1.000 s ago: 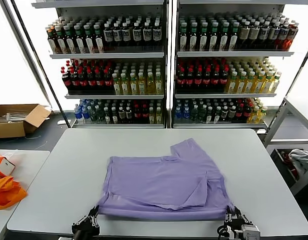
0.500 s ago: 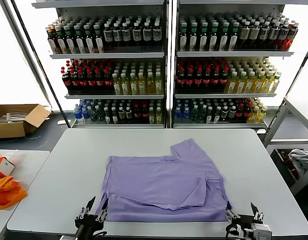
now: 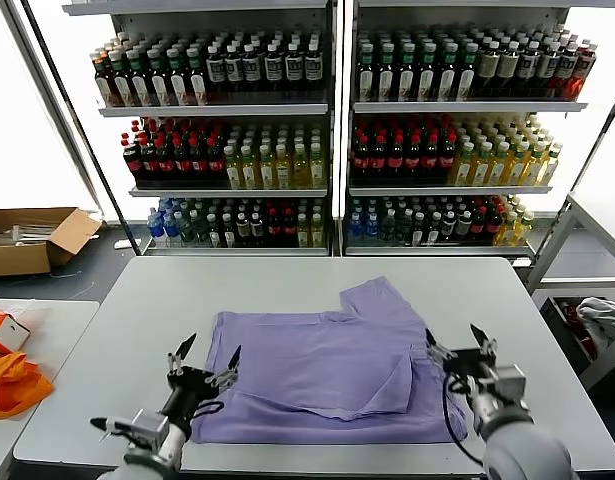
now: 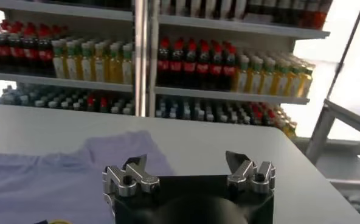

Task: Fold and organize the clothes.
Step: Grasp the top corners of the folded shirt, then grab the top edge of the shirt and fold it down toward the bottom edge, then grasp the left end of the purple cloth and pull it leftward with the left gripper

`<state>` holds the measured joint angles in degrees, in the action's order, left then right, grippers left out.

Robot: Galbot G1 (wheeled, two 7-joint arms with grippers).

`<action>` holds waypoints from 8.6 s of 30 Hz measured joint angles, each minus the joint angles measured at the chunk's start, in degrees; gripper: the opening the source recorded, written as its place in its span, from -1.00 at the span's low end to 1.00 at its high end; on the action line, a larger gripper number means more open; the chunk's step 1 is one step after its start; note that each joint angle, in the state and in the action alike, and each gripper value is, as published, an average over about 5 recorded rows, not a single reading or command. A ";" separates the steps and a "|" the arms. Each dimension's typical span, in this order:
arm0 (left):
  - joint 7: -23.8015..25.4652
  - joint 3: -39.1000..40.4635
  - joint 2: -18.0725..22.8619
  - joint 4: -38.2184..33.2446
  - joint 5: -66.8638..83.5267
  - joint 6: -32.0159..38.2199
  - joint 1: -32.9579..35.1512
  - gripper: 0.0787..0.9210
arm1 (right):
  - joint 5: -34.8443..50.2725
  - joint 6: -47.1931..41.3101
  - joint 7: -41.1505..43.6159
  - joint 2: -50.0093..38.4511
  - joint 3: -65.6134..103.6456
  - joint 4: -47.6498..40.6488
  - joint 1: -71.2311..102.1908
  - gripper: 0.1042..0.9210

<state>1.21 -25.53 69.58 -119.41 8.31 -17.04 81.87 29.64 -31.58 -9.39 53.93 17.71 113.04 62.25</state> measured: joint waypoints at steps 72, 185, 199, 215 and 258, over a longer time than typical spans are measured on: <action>-2.70 11.55 -4.06 33.54 13.26 -13.14 -29.23 -0.83 | -1.69 -1.36 1.76 16.94 -11.88 -42.25 -26.53 -0.75; -1.25 2.15 -4.19 7.19 4.51 -3.40 -1.72 0.51 | -16.85 -0.04 -2.64 17.21 6.94 4.22 20.90 0.02; -4.69 0.15 -1.03 4.10 3.50 -5.44 1.12 0.77 | -11.78 1.18 -2.81 15.00 13.24 10.72 19.46 0.75; -8.52 -0.91 4.83 3.72 7.17 -6.92 2.78 0.77 | -7.69 2.29 -3.94 13.57 16.46 12.72 18.22 0.76; -5.94 -4.23 4.14 4.90 5.96 -4.96 4.78 -0.96 | -8.56 3.20 -4.19 13.76 14.04 11.26 15.17 0.76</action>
<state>-4.73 -29.76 73.72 -114.51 14.27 -22.00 86.65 21.08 -28.38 -13.58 67.69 31.75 124.30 77.42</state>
